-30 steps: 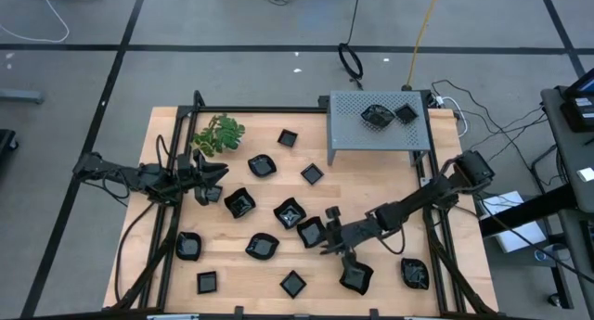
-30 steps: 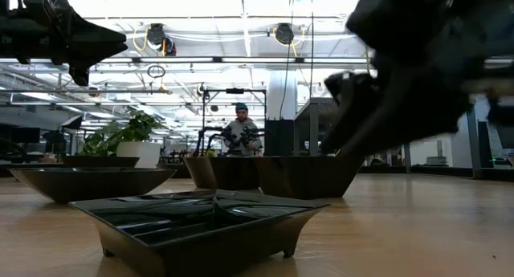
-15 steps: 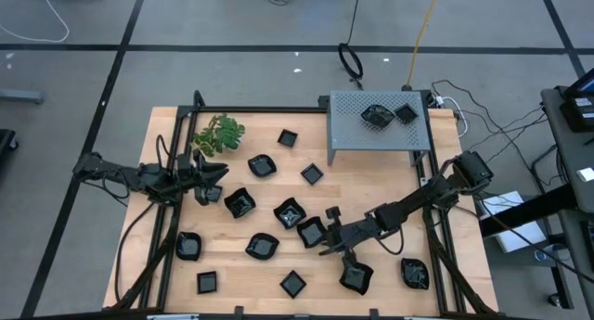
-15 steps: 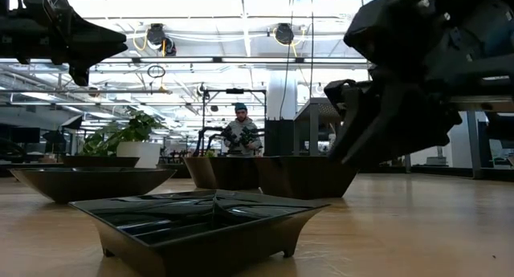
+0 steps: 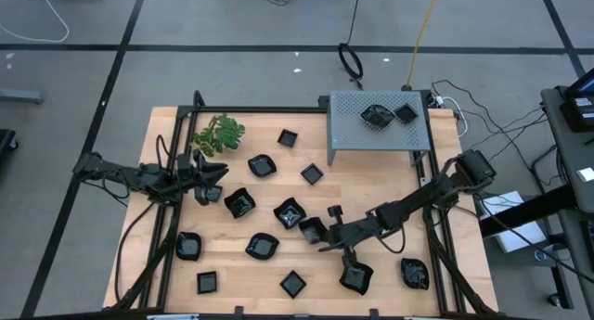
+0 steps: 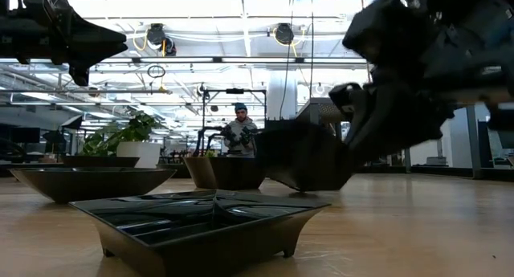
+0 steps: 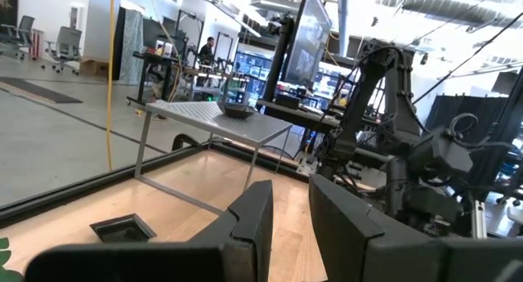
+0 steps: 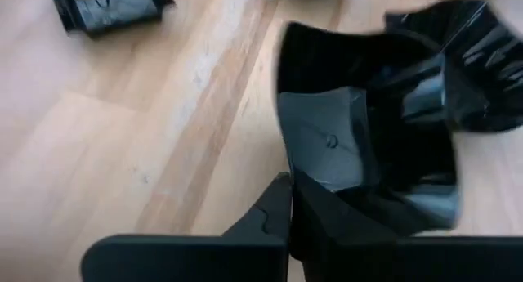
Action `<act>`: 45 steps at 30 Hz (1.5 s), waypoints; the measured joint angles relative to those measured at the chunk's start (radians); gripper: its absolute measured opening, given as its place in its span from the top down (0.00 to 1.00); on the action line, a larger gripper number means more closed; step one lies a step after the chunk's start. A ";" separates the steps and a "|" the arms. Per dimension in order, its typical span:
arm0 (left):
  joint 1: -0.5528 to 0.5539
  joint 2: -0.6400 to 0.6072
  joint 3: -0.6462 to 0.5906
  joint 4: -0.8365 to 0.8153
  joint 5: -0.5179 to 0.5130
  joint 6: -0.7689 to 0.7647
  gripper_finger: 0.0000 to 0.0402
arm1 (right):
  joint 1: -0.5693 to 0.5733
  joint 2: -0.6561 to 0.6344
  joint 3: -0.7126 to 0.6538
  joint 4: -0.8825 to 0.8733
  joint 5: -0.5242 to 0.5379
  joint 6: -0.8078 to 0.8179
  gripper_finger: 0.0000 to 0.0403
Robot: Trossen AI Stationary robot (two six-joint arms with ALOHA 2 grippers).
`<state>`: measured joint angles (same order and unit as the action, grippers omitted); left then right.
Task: Pick & Place Mini shaped plates
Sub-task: Put the distorted square plate on the shelf
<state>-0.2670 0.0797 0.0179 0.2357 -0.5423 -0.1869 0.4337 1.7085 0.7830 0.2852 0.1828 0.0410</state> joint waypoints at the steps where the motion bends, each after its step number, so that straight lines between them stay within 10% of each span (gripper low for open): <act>1: 0.000 0.000 0.000 0.000 0.000 0.000 0.79 | 0.002 -0.015 0.000 -0.001 0.000 0.000 1.00; 9: 0.000 0.000 0.000 0.000 0.000 0.000 0.79 | 0.009 -0.260 0.000 0.000 0.057 -0.034 1.00; 22: 0.000 0.000 0.000 0.000 0.000 0.000 0.79 | -0.152 -0.651 0.006 -0.042 0.574 0.032 1.00; 37: 0.000 0.000 0.000 0.000 0.000 0.000 0.79 | -0.615 -0.630 0.251 -0.744 0.216 0.070 1.00; 45: 0.000 0.000 0.000 0.000 0.000 0.000 0.79 | -0.765 -0.528 0.291 -0.867 0.080 -0.172 1.00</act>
<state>-0.2670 0.0797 0.0177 0.2356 -0.5419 -0.1867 -0.3313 1.1802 1.0744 -0.5819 0.2624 -0.1306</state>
